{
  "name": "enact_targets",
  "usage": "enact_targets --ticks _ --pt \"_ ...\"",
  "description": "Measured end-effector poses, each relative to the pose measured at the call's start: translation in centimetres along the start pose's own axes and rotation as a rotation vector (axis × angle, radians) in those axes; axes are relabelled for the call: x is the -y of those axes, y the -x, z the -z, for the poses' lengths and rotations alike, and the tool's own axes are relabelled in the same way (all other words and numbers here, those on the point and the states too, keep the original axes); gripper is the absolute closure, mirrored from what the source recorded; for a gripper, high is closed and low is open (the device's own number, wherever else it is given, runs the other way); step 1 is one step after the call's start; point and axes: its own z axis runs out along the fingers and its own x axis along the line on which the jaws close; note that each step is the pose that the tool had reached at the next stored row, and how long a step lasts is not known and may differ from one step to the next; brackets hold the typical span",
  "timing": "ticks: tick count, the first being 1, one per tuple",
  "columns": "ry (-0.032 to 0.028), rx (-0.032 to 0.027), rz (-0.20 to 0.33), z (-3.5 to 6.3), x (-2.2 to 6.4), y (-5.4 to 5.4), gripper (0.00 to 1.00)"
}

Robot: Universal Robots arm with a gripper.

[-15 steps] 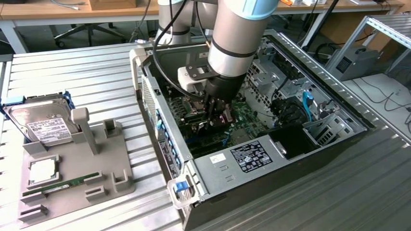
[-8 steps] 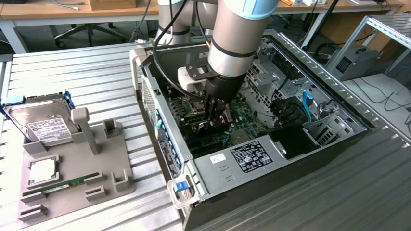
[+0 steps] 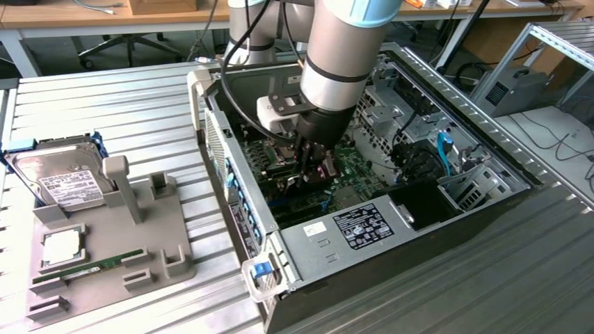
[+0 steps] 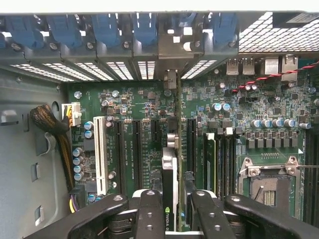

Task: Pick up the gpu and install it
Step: 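Insert the gpu into the slot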

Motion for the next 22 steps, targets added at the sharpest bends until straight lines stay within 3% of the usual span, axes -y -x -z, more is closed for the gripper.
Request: enact_targets --ticks 8,11,14,15,17,18,22 --pt "-0.0011 -0.0001 0.0 0.15 0.01 0.0 0.74" --pt "-0.0109 -0.0037 0.0 0.15 0.0 0.02 0.74" --pt "-0.0139 -0.0035 0.001 0.15 -0.01 0.02 0.74" --pt "-0.0188 -0.0036 0.0 0.15 -0.03 0.02 0.74" --pt "-0.0364 -0.0039 0.004 0.15 -0.02 0.02 0.74" --pt "-0.0392 -0.0054 0.005 0.15 -0.01 0.03 0.74" --pt "-0.0394 -0.0097 0.006 0.56 -0.01 0.04 0.74"
